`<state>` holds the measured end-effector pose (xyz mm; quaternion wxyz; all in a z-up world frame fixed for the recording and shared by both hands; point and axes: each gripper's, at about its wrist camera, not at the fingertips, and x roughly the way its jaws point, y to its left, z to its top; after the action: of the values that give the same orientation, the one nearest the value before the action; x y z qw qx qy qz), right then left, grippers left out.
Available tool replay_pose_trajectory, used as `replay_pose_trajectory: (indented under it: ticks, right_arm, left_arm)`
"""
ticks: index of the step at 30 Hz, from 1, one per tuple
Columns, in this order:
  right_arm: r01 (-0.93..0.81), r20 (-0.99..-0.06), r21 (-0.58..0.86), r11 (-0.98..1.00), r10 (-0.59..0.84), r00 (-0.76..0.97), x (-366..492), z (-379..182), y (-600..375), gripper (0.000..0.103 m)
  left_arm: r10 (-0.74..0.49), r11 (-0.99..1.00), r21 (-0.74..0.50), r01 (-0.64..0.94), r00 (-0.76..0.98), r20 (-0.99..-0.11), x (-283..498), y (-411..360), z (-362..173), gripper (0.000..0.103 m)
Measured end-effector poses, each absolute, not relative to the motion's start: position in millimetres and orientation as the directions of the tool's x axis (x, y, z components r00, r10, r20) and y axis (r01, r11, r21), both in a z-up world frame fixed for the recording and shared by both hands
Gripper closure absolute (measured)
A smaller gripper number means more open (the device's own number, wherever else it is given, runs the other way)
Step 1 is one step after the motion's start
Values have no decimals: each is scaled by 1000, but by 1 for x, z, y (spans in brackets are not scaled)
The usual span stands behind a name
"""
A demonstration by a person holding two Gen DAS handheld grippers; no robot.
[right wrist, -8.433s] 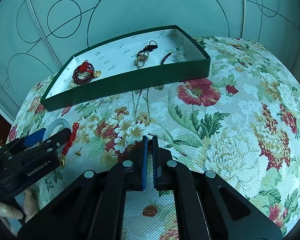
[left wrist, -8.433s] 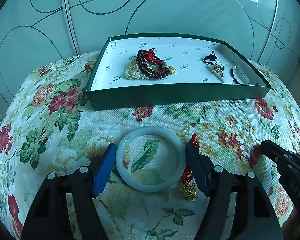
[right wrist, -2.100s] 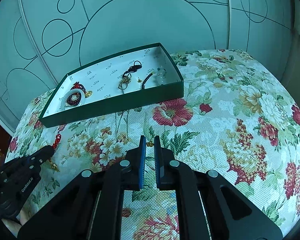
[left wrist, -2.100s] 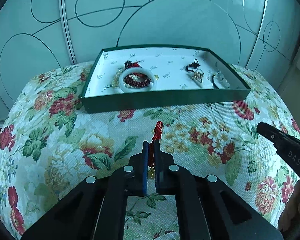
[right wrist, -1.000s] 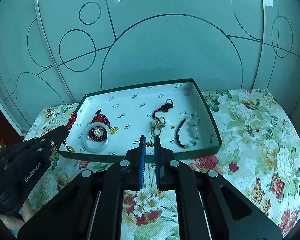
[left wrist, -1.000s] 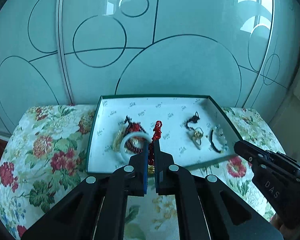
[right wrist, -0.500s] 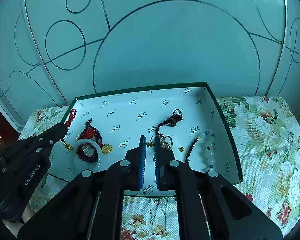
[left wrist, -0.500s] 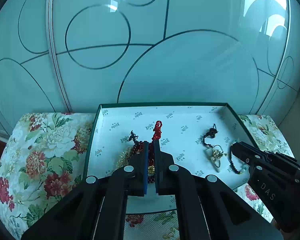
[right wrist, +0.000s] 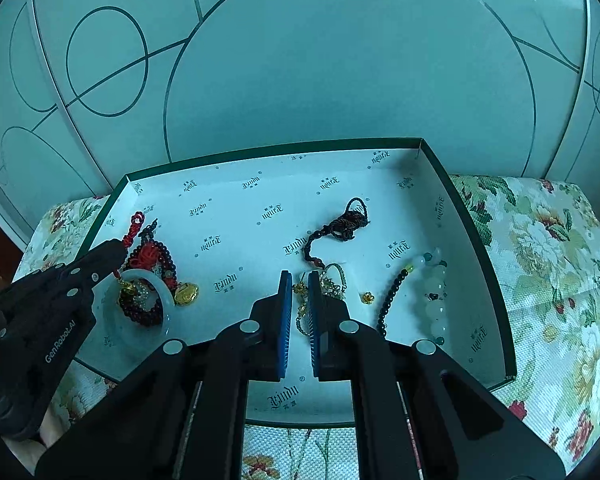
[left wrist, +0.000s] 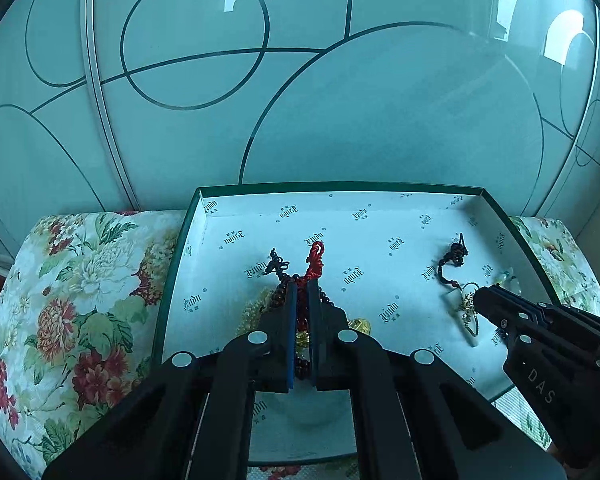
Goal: Organize jewelry
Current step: 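Carry the red bead string with the left tool into the box, then open the left tool to drop the bead string beside the bangle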
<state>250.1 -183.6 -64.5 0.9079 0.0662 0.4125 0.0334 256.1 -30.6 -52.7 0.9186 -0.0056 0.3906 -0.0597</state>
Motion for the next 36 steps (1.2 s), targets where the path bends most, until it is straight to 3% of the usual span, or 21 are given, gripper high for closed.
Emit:
replay_pose_trajectory:
  ticks: [19, 22, 23, 24, 25, 27, 30, 34, 36]
  right_arm:
    - [-20, -756, 135, 991, 116, 644, 265, -74, -179, 94]
    - [-18, -755, 141, 990, 120, 645, 265, -75, -178, 91]
    - [-19, -754, 140, 990, 119, 646, 265, -75, -178, 84]
    - [-20, -752, 139, 990, 119, 648, 264, -74, -178, 77]
    - [-21, -749, 138, 990, 118, 651, 263, -74, -178, 75]
    - [-22, -746, 129, 991, 112, 656, 262, -73, -178, 74]
    - [-21, -745, 130, 991, 111, 657, 260, -71, -179, 74]
    - [-13, -744, 131, 991, 107, 660, 257, -69, -183, 73]
    - [-7, -742, 132, 991, 103, 663, 254, -67, -185, 65]
  left_arm:
    - [-105, 993, -48, 104, 673, -732, 270, -33, -68, 98]
    - [-100, 994, -44, 99, 672, -734, 273, -35, -70, 96]
    - [-97, 994, -41, 99, 672, -734, 273, -35, -70, 96]
    - [-95, 994, -37, 101, 671, -736, 273, -36, -71, 88]
    - [-93, 994, -34, 101, 668, -739, 273, -37, -72, 74]
    - [-87, 995, -32, 94, 673, -734, 272, -38, -74, 58]
    - [-91, 995, -41, 90, 673, -734, 270, -38, -75, 53]
    - [-76, 996, -24, 86, 678, -732, 267, -41, -75, 39]
    - [-72, 996, -23, 81, 680, -730, 265, -40, -74, 34]
